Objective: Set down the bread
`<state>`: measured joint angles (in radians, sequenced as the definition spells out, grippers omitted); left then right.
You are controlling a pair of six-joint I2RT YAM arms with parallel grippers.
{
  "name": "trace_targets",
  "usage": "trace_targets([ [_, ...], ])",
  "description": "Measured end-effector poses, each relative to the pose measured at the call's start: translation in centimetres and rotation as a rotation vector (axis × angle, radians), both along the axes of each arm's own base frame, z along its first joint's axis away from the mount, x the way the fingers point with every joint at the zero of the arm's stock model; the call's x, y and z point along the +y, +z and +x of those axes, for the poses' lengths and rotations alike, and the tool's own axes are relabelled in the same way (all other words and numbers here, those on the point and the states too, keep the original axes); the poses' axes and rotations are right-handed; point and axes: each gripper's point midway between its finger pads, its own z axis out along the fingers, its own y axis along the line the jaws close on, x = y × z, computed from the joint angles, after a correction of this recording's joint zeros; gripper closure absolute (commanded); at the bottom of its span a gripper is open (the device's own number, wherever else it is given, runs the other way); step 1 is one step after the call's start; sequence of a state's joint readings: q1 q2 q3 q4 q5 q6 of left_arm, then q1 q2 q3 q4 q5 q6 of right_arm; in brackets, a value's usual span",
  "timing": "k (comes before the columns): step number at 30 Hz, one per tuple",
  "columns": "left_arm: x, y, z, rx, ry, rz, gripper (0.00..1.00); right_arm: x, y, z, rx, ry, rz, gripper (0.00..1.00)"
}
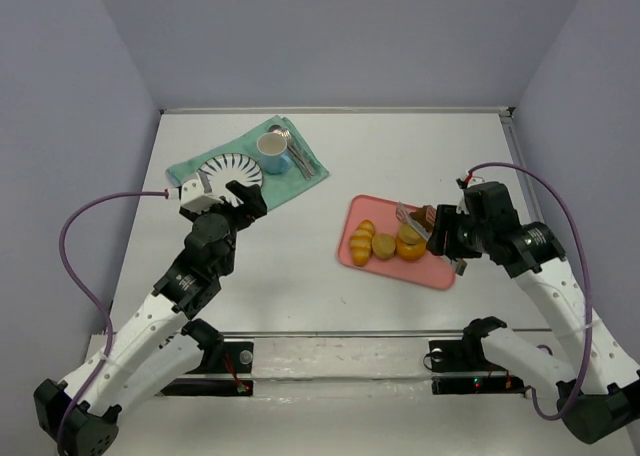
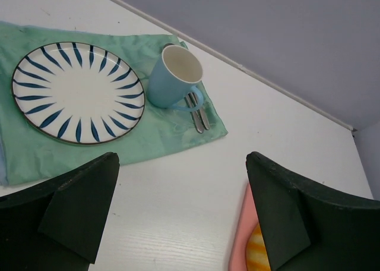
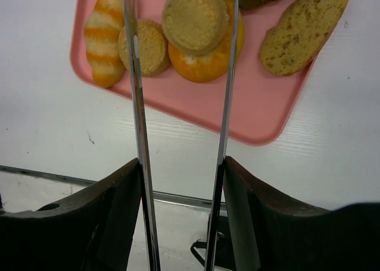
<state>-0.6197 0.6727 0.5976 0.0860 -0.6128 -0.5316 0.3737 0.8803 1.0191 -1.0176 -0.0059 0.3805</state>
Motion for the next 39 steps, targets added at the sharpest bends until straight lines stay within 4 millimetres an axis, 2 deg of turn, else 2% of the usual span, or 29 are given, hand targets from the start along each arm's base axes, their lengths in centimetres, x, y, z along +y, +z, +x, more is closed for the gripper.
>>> trace_targets([
  [22, -0.2, -0.6, 0.3, 0.02, 0.002, 0.014, 0.01, 0.2, -2.8, -0.6, 0.157, 0.028, -0.046, 0.41],
  [28, -0.2, -0.6, 0.3, 0.02, 0.002, 0.014, 0.01, 0.1, -3.6, -0.7, 0.196, 0.023, -0.068, 0.5],
  [29, -0.2, -0.6, 0.3, 0.02, 0.002, 0.014, 0.01, 0.1, -3.7, -0.7, 0.202, 0.023, -0.07, 0.53],
  [30, -0.2, -0.6, 0.3, 0.02, 0.002, 0.014, 0.01, 0.0, -3.7, -0.7, 0.207, 0.023, -0.072, 0.61],
  [33, -0.2, -0.6, 0.3, 0.019, 0.002, 0.013, 0.01, 0.0, -3.8, -0.9, 0.214, 0.023, -0.075, 0.7],
  [37, -0.2, -0.6, 0.3, 0.019, 0.002, 0.013, 0.01, 0.1, -3.0, -0.7, 0.192, 0.029, -0.067, 0.7],
  [39, -0.2, -0.6, 0.3, 0.018, 0.002, 0.012, 0.01, 0.6, -1.7, -0.3, 0.145, 0.052, -0.038, 0.71],
])
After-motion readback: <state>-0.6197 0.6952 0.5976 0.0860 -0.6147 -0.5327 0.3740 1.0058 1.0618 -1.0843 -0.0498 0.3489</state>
